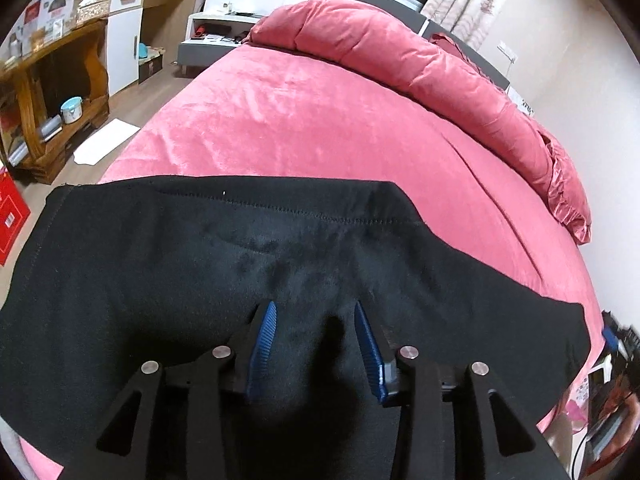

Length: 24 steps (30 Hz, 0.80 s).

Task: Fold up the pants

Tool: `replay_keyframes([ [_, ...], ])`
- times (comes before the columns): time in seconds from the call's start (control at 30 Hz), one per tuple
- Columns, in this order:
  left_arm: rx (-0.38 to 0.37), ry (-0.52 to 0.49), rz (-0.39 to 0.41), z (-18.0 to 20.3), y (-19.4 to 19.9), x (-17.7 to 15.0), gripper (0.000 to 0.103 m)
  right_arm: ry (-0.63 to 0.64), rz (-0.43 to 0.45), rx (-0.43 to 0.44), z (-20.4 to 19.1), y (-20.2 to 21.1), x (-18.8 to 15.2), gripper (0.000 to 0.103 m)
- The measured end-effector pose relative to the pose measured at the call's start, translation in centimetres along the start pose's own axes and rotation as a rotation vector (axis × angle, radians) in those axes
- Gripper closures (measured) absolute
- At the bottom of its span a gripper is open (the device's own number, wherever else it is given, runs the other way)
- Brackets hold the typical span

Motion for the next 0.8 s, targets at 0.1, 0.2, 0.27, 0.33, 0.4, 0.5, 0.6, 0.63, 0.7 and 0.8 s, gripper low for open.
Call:
replay_keyframes([
  [0.1, 0.013, -0.020, -0.007, -0.1, -0.2, -0.1, 0.061, 0.042, -0.126, 0.198, -8.0, -2.6, -3.8, 0.064],
  [0.2, 0.013, -0.036, -0.008, -0.3, 0.1, -0.1, 0.061, 0.102, -0.266, 0.399, -16.7, -4.7, -8.1, 0.064],
  [0.27, 0.012, -0.041, -0.006, -0.4, 0.2, 0.2, 0.061, 0.138, -0.356, 0.527, -22.3, -5.7, -10.6, 0.064],
  [0.33, 0.014, -0.044, -0.003, -0.8, 0.1, 0.7, 0.061, 0.199, -0.415, 0.627, -27.7, -6.9, -12.5, 0.063],
  [0.4, 0.025, -0.052, -0.008, -1.2, -0.1, 1.0, 0.061, 0.240, -0.466, 0.701, -31.8, -8.0, -14.0, 0.060],
  [0.5, 0.044, -0.053, -0.005, -2.2, -0.5, 1.8, 0.061, 0.263, -0.572, 0.749, -35.8, -10.2, -16.8, 0.059],
  [0.6, 0.058, -0.041, -0.003, -3.4, -0.9, 2.4, 0.061, 0.250, -0.698, 0.750, -37.3, -13.1, -19.5, 0.059],
  [0.63, 0.062, -0.037, -0.005, -3.8, -1.1, 2.4, 0.061, 0.245, -0.732, 0.759, -37.4, -13.7, -20.3, 0.058],
  [0.7, 0.064, -0.024, -0.011, -4.4, -1.6, 2.5, 0.061, 0.225, -0.815, 0.817, -37.9, -13.4, -22.5, 0.058],
  [0.8, 0.069, -0.017, -0.016, -4.9, -2.5, 2.7, 0.061, 0.291, -0.789, 0.808, -38.6, -14.3, -24.3, 0.095],
])
Point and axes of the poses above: each gripper's, at about its wrist camera, not at the fingertips, and y roughly against the way its jaws point, z to its right, x to its top, the point moved 10 cm from there along -y, roughly the way its jaws point, and after that the axes turned 15 degrees about z, right-handed, at the moved point
